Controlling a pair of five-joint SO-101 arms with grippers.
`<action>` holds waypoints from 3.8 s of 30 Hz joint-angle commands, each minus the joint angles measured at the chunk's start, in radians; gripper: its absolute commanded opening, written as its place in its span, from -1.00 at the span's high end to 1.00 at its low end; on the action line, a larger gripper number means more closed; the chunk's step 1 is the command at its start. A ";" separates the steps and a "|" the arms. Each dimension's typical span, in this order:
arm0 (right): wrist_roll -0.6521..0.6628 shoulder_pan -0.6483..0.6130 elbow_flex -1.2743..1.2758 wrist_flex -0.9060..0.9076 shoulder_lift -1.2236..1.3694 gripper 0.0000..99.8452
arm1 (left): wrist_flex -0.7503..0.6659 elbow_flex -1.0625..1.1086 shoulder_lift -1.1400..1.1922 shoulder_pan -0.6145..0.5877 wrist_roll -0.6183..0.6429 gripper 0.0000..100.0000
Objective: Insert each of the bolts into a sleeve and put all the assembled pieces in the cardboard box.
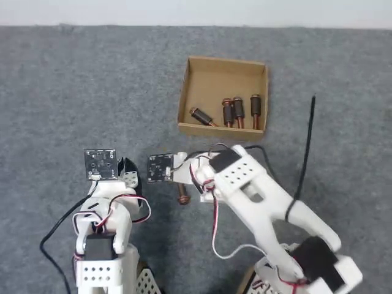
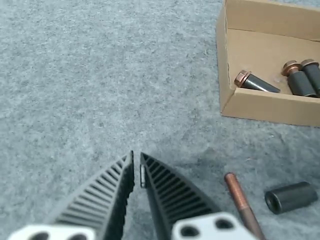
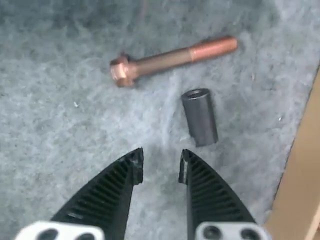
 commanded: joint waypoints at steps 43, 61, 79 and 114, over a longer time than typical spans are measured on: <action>0.044 0.088 -0.233 -0.165 0.332 0.99 | -0.032 -0.016 -0.014 0.002 -0.009 0.96; -0.839 0.294 -0.227 0.157 -0.143 0.99 | -0.034 -0.016 -0.014 0.002 -0.009 0.96; -0.957 0.780 0.295 -0.028 -0.323 0.98 | -0.026 -0.016 -0.014 0.002 -0.009 0.96; -0.829 0.797 0.473 -0.202 -0.363 0.99 | 0.308 -0.384 0.227 0.075 -0.129 0.97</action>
